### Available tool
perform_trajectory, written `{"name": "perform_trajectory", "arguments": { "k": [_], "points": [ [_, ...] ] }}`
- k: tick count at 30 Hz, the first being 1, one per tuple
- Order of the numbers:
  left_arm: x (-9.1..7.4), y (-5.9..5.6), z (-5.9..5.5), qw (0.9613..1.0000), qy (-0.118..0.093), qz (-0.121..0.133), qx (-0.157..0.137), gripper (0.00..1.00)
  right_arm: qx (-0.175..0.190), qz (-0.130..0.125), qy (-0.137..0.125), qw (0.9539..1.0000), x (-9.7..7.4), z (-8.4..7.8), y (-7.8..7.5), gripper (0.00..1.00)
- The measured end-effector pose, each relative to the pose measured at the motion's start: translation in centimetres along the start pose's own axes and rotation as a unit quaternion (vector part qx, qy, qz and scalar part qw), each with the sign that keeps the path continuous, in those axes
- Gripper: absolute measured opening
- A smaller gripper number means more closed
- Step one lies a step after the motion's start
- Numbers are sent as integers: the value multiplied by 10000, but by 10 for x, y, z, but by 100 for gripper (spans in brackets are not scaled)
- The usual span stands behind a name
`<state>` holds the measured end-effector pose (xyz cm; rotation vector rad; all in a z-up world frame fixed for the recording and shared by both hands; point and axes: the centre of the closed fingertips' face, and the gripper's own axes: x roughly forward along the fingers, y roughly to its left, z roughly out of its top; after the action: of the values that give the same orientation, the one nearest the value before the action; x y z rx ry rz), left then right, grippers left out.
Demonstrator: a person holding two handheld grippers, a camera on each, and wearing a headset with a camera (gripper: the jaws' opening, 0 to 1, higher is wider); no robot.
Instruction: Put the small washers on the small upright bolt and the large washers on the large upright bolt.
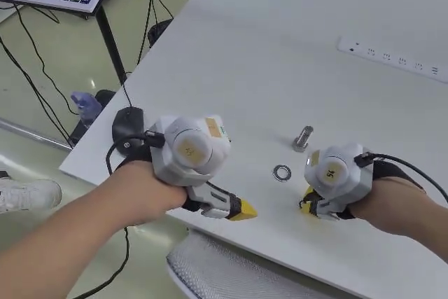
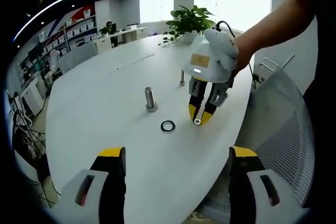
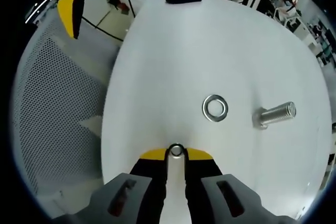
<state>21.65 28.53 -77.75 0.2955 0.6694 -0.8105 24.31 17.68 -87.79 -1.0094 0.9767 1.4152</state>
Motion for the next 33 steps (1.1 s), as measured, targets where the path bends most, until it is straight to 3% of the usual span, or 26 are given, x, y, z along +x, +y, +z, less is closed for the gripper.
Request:
{"name": "perform_trajectory", "arguments": {
  "k": [10, 16, 23, 33],
  "points": [
    [1, 0, -5, 9999, 9, 0, -154, 84, 419, -139, 26, 9990, -24, -17, -14, 12],
    [1, 1, -6, 9999, 72, -10, -107, 84, 708, -276, 20, 9971, -46, -40, -26, 12],
    [5, 2, 1, 10000, -5, -42, -69, 85, 1102, -368, 40, 9932, -66, -74, -36, 12],
    [11, 1, -2, 9999, 92, -70, -52, 85, 1489, -533, 47, 9874, -89, -102, -43, 12]
  ]
}}
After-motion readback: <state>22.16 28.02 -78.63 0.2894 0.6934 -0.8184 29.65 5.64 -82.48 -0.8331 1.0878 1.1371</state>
